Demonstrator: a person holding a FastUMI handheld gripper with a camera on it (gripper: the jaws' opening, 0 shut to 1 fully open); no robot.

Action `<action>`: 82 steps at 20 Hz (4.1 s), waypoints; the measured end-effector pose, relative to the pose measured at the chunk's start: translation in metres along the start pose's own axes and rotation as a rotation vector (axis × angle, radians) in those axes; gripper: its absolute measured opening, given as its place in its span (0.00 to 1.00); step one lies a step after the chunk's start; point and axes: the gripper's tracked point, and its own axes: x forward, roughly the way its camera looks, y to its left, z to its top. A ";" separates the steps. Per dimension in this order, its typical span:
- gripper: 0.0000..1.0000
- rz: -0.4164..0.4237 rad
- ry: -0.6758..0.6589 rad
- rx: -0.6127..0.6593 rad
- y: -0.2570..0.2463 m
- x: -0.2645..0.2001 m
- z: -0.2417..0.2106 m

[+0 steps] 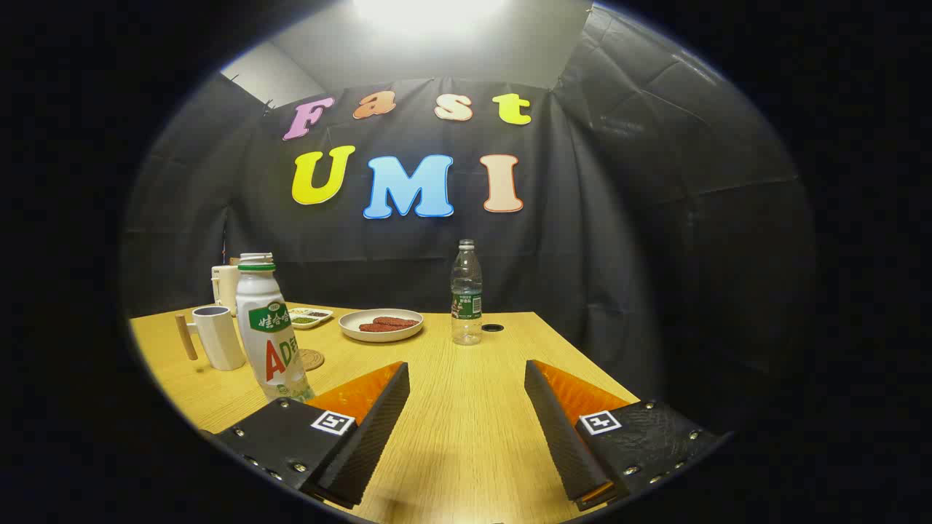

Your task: Take the bottle from table, then pour the juice into the cup, finally place the bottle on the coaster

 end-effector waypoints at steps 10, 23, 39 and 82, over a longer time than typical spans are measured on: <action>0.97 -0.030 -0.026 0.029 -0.009 0.054 0.012; 0.96 0.032 -0.120 -0.014 0.028 0.029 0.091; 0.97 0.136 -0.045 0.032 0.079 -0.031 0.064; 0.68 0.257 0.165 -0.038 0.211 0.027 -0.015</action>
